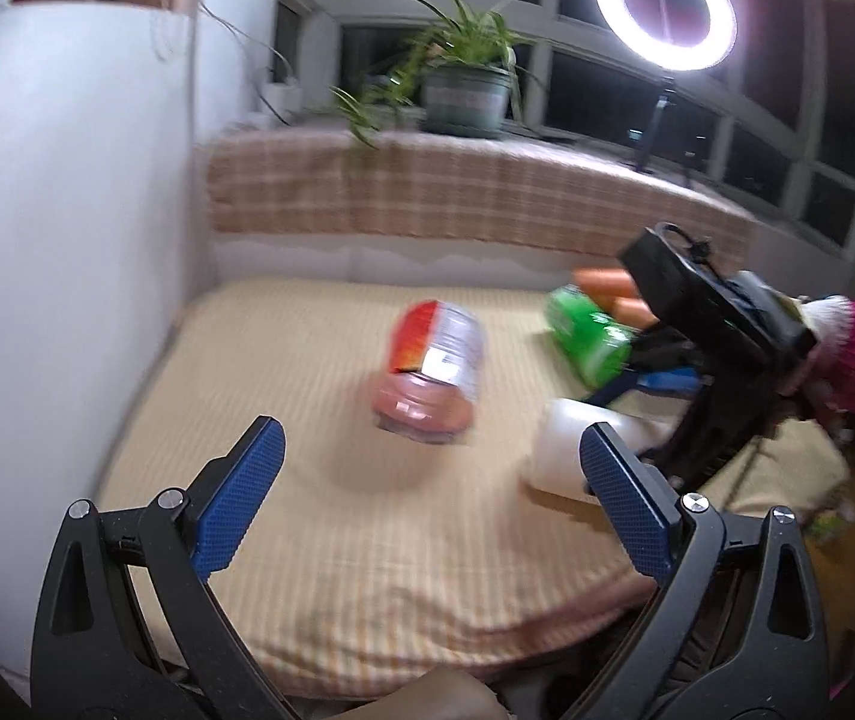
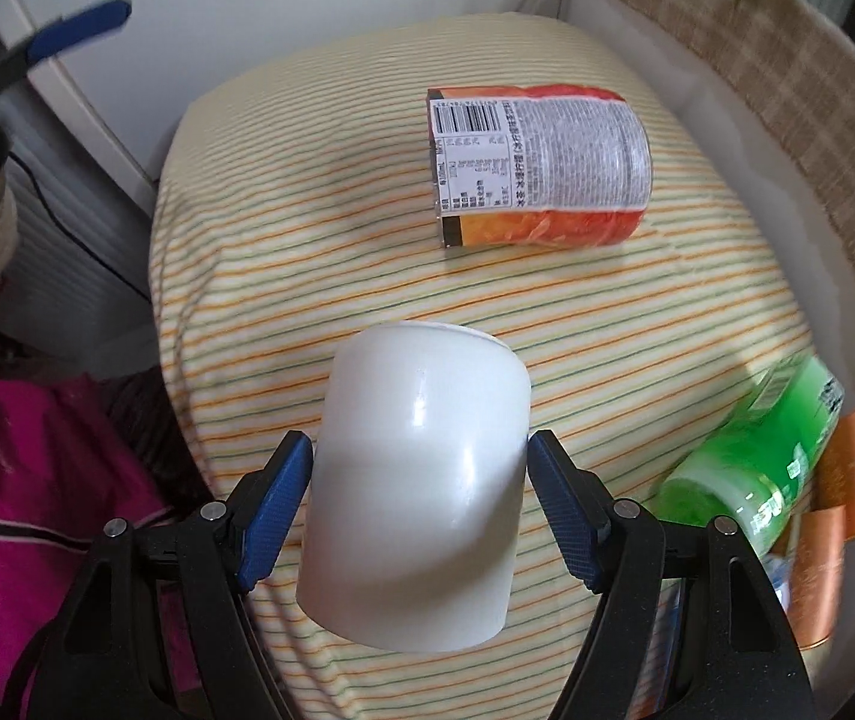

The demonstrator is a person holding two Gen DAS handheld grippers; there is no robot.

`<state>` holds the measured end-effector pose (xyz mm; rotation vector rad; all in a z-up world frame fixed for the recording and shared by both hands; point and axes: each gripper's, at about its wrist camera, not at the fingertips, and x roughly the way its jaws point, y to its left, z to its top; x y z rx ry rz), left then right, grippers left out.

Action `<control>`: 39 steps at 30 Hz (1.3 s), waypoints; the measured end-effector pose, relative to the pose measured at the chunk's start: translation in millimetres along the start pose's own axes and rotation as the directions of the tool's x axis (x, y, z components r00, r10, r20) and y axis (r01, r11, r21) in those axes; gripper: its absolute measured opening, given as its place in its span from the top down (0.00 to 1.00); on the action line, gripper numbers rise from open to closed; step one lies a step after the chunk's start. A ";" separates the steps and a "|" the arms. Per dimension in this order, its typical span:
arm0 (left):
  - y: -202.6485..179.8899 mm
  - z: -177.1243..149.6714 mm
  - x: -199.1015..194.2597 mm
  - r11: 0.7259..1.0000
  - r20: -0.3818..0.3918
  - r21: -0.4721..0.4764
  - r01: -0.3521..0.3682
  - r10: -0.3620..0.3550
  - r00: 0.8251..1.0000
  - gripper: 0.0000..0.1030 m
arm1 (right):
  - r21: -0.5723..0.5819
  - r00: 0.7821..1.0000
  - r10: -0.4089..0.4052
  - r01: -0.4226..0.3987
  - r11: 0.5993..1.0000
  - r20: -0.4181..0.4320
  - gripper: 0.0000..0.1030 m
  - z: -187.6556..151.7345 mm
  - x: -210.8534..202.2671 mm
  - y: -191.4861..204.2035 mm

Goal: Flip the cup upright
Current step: 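Rotate the right gripper to turn the white cup rim-up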

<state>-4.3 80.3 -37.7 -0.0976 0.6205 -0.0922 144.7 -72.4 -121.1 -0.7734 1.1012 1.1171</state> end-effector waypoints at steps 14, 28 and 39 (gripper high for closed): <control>-69.1 8.5 31.9 0.833 -0.100 0.530 0.161 -0.127 0.987 0.02 | 0.226 0.958 -0.033 -0.033 0.974 0.284 0.28 -56.5 -60.0 -3.9; -152.8 -21.0 92.1 0.364 -0.311 0.873 0.323 -0.092 0.946 0.02 | 0.633 0.880 -0.198 -0.139 0.762 0.432 0.28 -215.6 -77.2 20.6; -179.5 -48.7 128.8 0.107 -0.358 0.928 0.357 -0.012 0.934 0.02 | 0.677 0.853 -0.225 -0.187 0.712 0.472 0.28 -244.2 -71.6 27.5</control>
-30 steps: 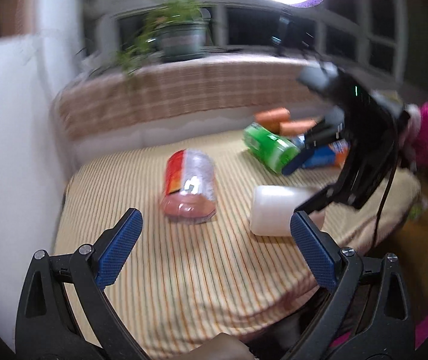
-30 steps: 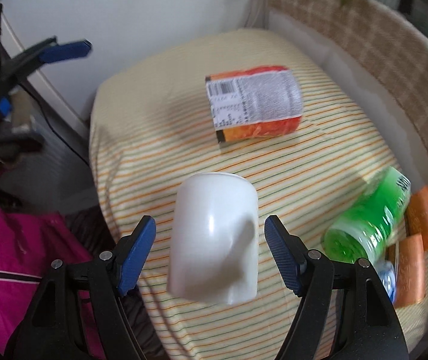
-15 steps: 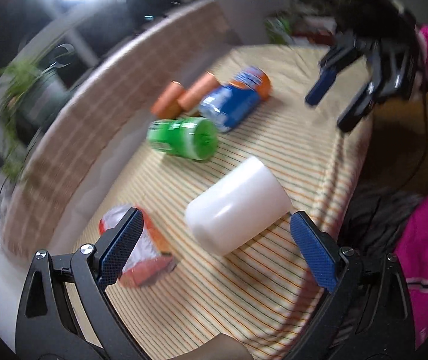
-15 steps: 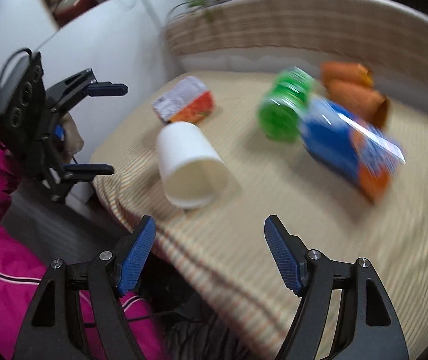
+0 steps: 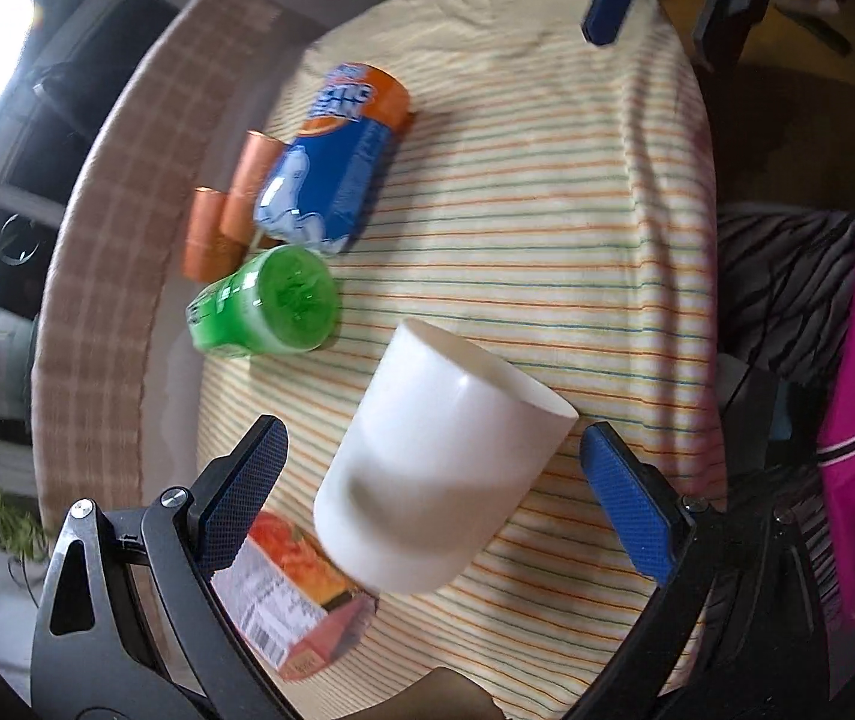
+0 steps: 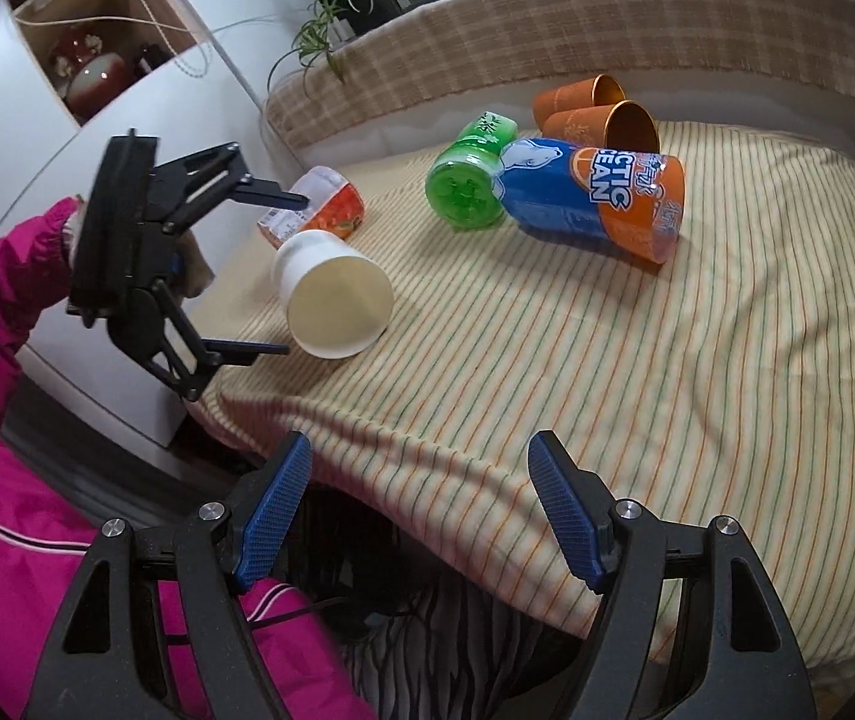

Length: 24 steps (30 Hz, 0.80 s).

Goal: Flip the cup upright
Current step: 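Rotate the right gripper to turn the white cup rim-up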

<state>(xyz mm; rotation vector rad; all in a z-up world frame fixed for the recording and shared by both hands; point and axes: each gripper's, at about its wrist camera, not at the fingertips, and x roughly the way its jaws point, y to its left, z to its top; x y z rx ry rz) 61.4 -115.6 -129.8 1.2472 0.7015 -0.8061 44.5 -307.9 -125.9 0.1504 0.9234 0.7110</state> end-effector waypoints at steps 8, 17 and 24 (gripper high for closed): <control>-1.4 4.0 23.1 0.998 -0.033 0.041 0.047 -0.046 0.998 0.14 | 0.017 1.000 -0.001 0.001 1.000 0.011 0.28 -4.1 -1.7 -4.5; 12.8 2.3 26.2 0.996 -0.008 -0.051 0.073 -0.074 0.997 0.15 | 0.032 1.000 -0.010 0.009 0.999 0.016 0.28 -4.3 -1.5 -6.7; 40.6 -11.4 22.4 0.960 0.049 -0.261 0.101 -0.092 0.995 0.16 | 0.033 1.000 -0.006 0.006 0.999 0.013 0.28 -4.9 1.3 -3.6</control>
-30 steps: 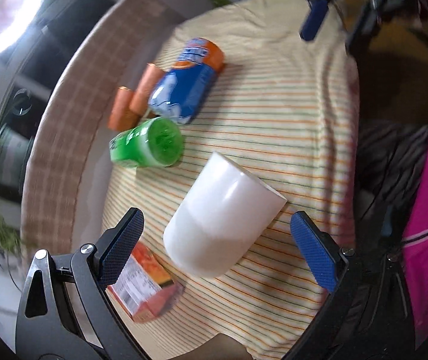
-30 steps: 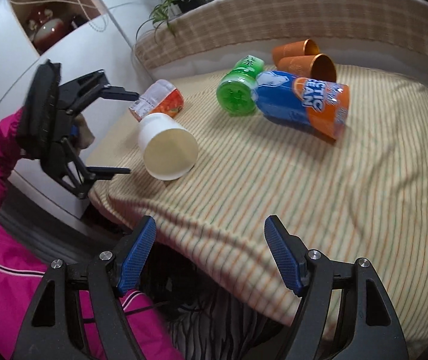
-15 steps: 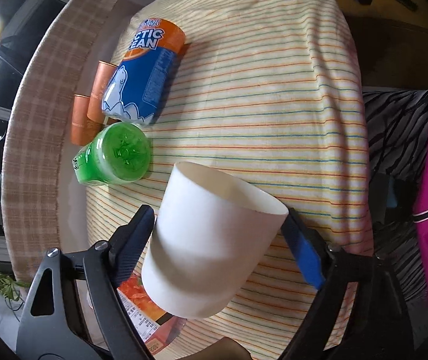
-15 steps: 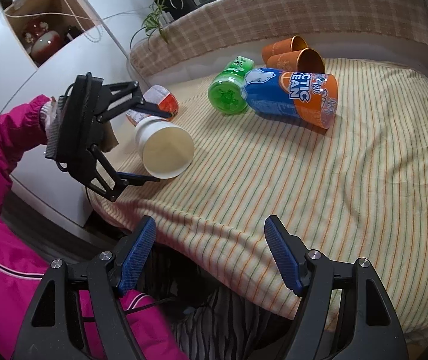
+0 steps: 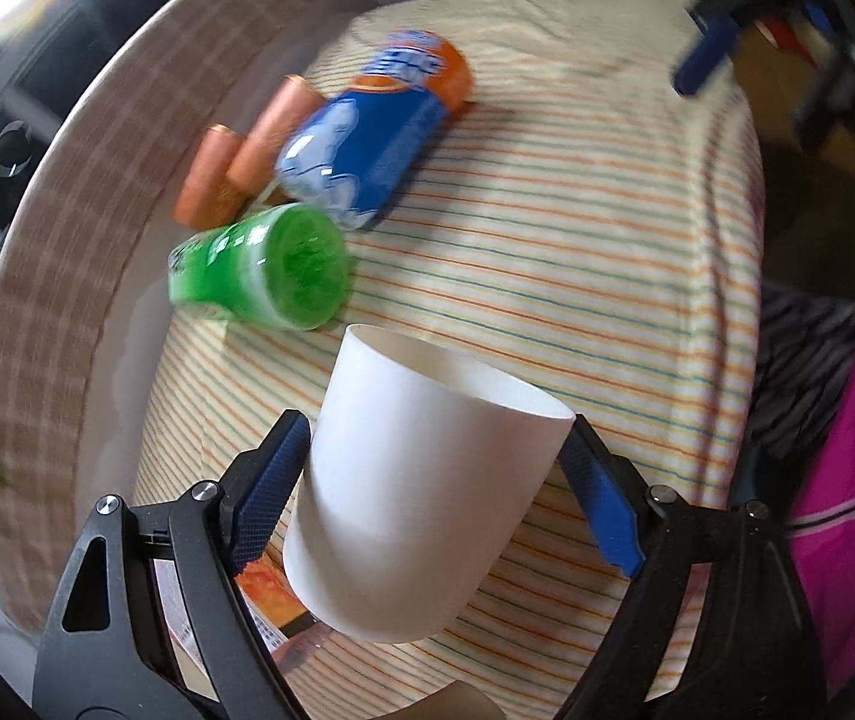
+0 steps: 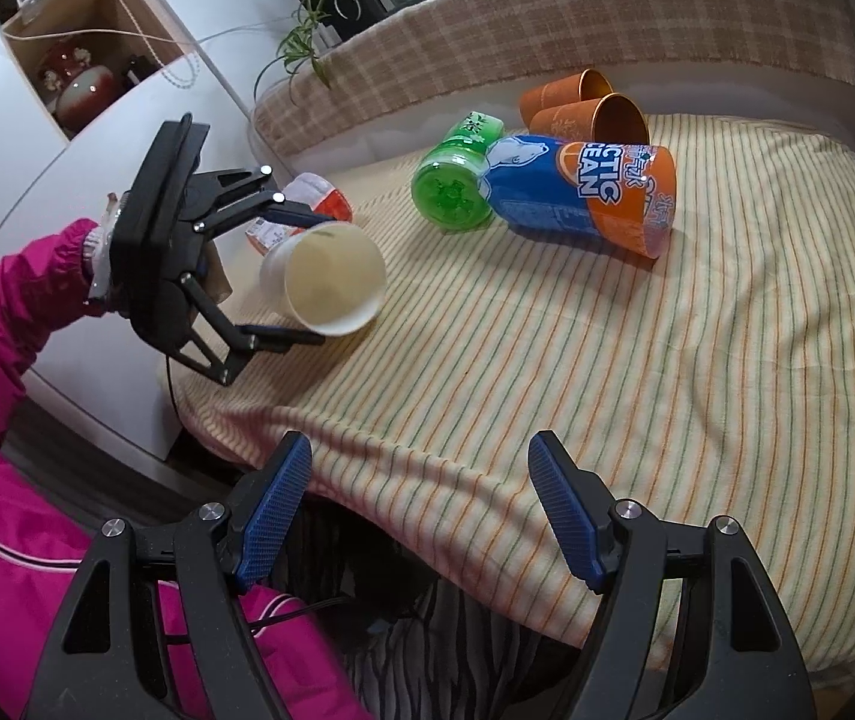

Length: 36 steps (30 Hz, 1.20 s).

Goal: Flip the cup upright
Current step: 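Rotate the right gripper to turn the white cup rim-up, then lower the upright white cup onto the bedspread with the right gripper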

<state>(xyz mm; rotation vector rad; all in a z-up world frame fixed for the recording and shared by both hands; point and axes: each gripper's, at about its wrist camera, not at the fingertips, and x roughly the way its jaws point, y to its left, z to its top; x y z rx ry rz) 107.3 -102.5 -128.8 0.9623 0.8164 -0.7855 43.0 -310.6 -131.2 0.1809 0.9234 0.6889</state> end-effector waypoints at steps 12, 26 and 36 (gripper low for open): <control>21.7 -17.6 -18.0 0.965 0.113 -0.262 0.010 0.020 0.993 0.18 | -0.019 1.000 -0.001 0.001 1.000 0.002 0.28 5.6 3.5 12.1; 30.9 -25.1 -39.9 0.847 0.304 -0.526 0.076 0.104 0.947 0.22 | -0.031 1.000 0.012 -0.011 0.999 0.024 0.28 14.2 5.4 22.9; 31.6 -33.6 -44.9 0.743 0.359 -0.660 0.110 0.183 0.915 0.23 | -0.014 0.998 -0.020 0.021 1.000 0.063 0.28 15.5 -3.1 23.3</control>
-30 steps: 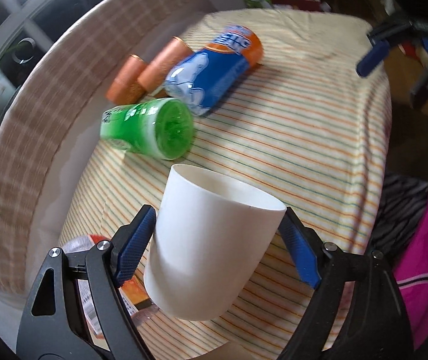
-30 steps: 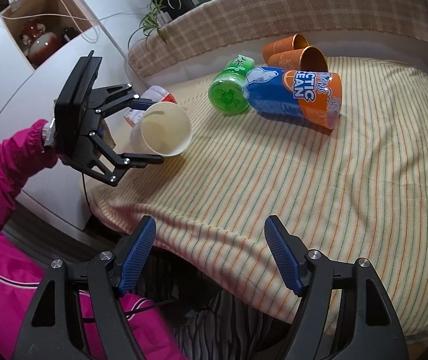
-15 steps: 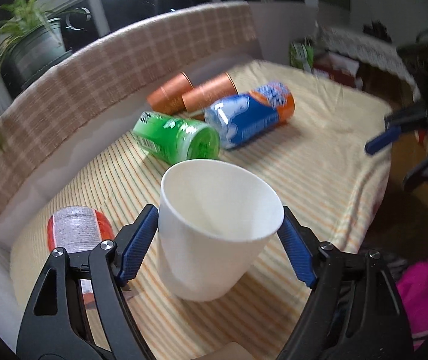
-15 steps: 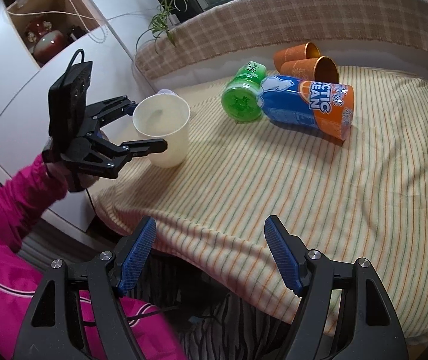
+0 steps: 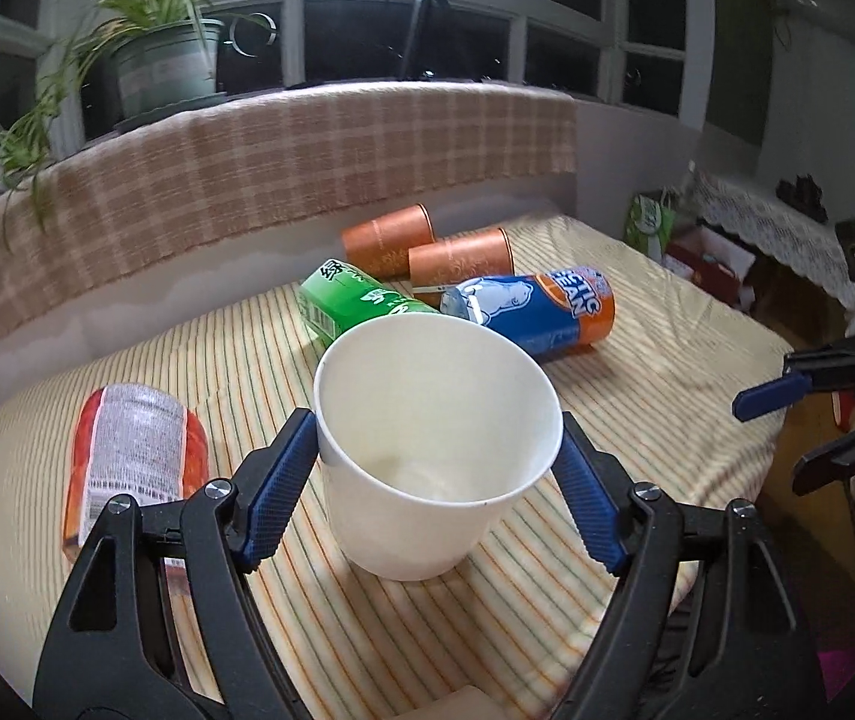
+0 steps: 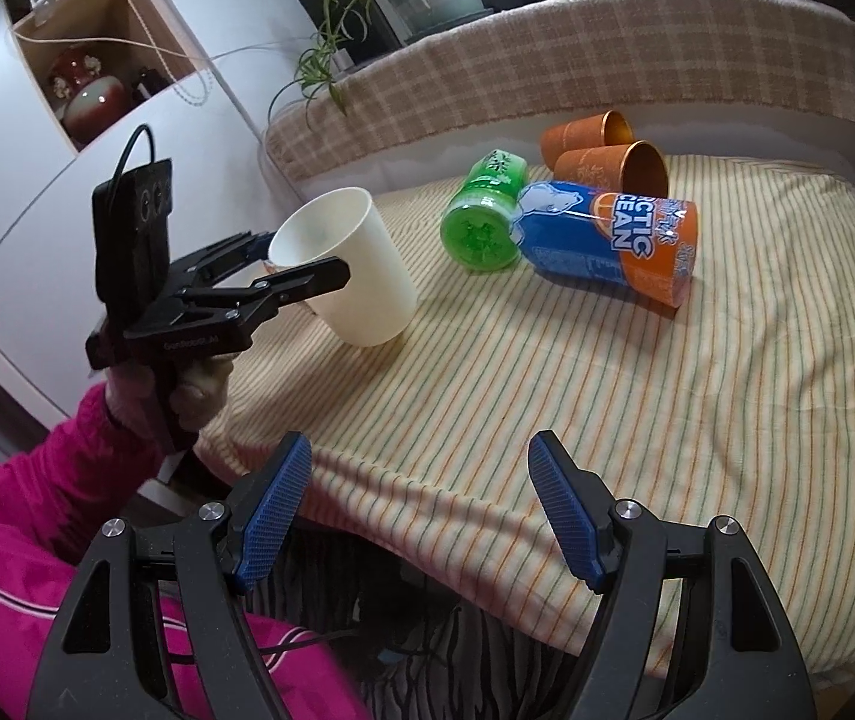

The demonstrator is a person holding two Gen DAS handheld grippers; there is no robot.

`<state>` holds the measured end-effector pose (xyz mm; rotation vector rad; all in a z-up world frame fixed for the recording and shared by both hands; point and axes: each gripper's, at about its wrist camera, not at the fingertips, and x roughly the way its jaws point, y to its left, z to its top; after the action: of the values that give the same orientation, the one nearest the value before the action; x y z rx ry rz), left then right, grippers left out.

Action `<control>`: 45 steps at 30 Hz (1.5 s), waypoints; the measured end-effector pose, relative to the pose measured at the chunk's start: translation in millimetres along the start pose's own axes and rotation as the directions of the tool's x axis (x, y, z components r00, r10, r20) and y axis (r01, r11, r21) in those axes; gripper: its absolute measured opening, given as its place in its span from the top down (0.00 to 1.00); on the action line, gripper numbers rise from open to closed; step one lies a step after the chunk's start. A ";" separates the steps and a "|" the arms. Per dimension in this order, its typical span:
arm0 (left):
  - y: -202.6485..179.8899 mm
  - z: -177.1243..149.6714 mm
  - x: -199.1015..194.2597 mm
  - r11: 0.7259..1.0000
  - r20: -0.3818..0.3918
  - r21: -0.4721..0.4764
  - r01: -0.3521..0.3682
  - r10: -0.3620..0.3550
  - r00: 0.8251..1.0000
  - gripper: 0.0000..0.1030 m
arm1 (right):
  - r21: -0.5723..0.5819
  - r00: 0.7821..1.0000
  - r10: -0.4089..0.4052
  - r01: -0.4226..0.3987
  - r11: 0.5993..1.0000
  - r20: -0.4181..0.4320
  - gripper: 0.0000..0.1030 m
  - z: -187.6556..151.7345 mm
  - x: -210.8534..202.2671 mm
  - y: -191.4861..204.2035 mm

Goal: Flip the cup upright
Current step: 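Lower the upright white cup onto the bedspread with the right gripper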

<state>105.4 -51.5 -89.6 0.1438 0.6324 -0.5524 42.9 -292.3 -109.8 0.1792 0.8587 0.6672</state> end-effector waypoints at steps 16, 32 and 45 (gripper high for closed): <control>8.0 -16.1 -5.1 0.983 0.060 -0.182 -0.039 0.051 0.997 0.23 | 0.045 0.947 -0.284 0.280 0.959 0.151 0.28 7.6 -3.1 17.9; 11.4 -25.7 2.8 0.981 0.042 -0.185 -0.048 0.057 0.997 0.23 | 0.075 0.931 -0.330 0.322 0.944 0.158 0.28 5.2 -0.5 19.0; 9.6 -23.9 6.7 0.985 0.038 -0.161 -0.055 0.062 0.997 0.22 | 0.094 0.928 -0.336 0.324 0.941 0.159 0.28 4.3 -2.6 17.7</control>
<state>102.5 -39.4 -113.1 0.0000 0.6265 -0.4448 36.6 -279.5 -98.2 0.1452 0.7214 0.3020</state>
